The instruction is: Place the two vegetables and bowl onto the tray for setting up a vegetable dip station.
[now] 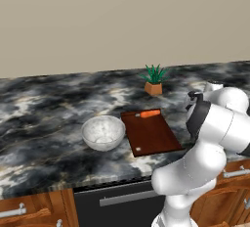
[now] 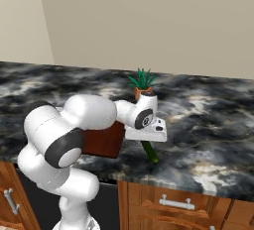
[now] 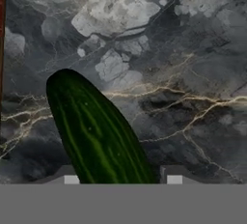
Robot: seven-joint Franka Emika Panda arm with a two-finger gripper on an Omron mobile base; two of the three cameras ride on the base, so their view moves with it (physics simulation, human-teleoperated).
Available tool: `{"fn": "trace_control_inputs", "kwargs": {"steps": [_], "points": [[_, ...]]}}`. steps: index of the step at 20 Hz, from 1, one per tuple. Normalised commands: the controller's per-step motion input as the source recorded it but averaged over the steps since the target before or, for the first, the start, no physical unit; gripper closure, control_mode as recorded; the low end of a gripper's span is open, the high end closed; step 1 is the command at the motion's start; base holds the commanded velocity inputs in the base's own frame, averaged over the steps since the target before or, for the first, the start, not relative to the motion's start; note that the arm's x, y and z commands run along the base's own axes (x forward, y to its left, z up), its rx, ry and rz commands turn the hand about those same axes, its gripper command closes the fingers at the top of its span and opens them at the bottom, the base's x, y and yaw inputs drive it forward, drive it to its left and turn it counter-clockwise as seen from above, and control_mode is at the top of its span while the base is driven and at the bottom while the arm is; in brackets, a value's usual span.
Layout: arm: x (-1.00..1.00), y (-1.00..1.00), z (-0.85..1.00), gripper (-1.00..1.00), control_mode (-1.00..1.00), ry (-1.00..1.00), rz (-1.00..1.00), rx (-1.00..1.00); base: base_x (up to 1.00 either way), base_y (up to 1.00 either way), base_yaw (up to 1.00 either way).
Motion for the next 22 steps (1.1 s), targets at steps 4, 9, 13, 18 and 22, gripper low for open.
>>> {"fn": "trace_control_inputs", "kwargs": {"steps": [4,9,13,18,22], "points": [[-0.02,0.44,0.43,1.0,-1.0,-0.01,0.14,0.0,0.0,0.0,0.0],[0.0,0.6,0.45,1.0,-1.0,0.0,0.22,0.0,0.0,0.0,0.0],[0.0,0.61,0.37,1.0,-1.0,0.0,0.29,0.0,0.0,0.0,0.0],[0.32,0.56,0.05,1.0,-1.0,0.0,0.38,0.0,0.0,0.0,0.0],[0.58,0.35,0.0,1.0,-1.0,0.0,0.41,0.0,0.0,0.0,0.0]]}}
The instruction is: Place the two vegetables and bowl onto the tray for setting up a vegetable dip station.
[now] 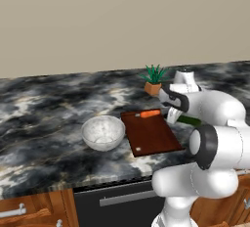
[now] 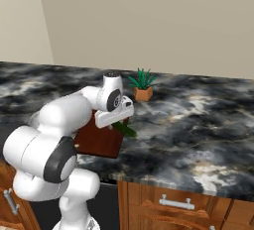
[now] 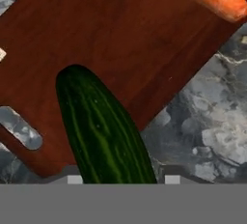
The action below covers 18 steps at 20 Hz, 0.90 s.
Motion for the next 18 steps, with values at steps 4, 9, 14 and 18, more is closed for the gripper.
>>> {"fn": "trace_control_inputs", "kwargs": {"steps": [4,9,14,18], "points": [[0.53,0.31,0.0,1.0,-1.0,-0.03,0.37,0.0,0.0,0.0,0.0],[0.54,0.35,-0.05,1.0,-1.0,-0.04,0.29,0.0,0.0,0.0,0.0],[0.17,0.38,-0.05,1.0,-1.0,-0.01,0.26,0.0,0.0,0.0,0.0],[0.11,0.31,-0.16,1.0,-1.0,0.0,0.17,0.0,0.0,0.0,0.0]]}}
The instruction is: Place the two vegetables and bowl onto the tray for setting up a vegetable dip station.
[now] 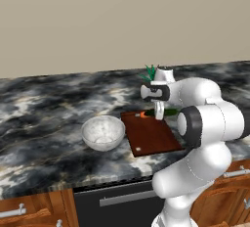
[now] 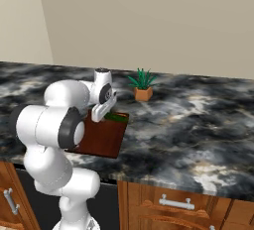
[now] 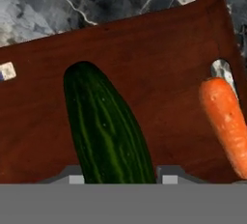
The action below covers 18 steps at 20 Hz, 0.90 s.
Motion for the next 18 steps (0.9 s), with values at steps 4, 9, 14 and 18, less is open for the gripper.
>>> {"fn": "trace_control_inputs", "kwargs": {"steps": [4,9,14,18], "points": [[0.12,0.23,-0.35,1.0,-1.0,-0.04,0.15,0.0,0.0,0.0,0.0],[0.18,0.16,-0.38,1.0,-1.0,-0.08,0.15,0.0,0.0,0.0,0.0],[0.23,0.02,-0.09,1.0,-1.0,-0.12,0.1,0.0,0.0,0.0,0.0],[0.21,0.0,0.0,1.0,-1.0,-0.13,0.04,0.0,0.0,0.0,0.0]]}}
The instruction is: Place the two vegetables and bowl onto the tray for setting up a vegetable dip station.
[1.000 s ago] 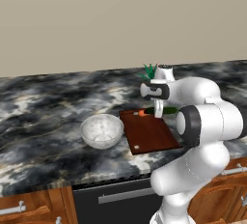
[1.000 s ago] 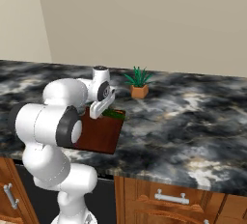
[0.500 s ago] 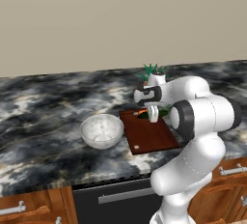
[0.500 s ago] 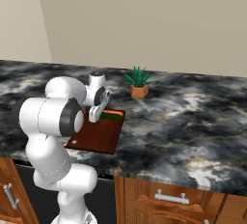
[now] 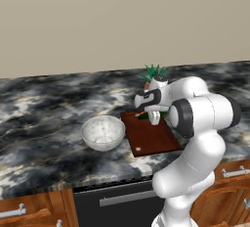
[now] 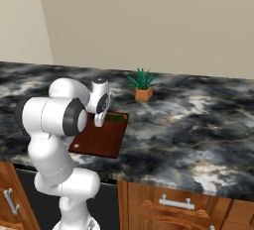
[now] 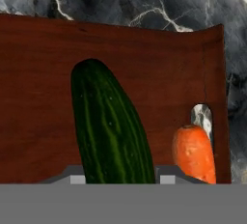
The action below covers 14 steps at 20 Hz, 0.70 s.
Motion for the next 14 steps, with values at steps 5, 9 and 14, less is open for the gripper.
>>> {"fn": "trace_control_inputs", "kwargs": {"steps": [5,9,14], "points": [[0.15,0.0,-0.02,1.0,-1.0,-0.11,0.03,0.0,0.0,0.0,0.0],[0.18,0.0,-0.07,1.0,-1.0,-0.07,0.04,0.0,0.0,0.0,0.0],[0.08,0.0,-0.09,1.0,-1.0,-0.01,0.06,0.0,0.0,0.0,0.0]]}}
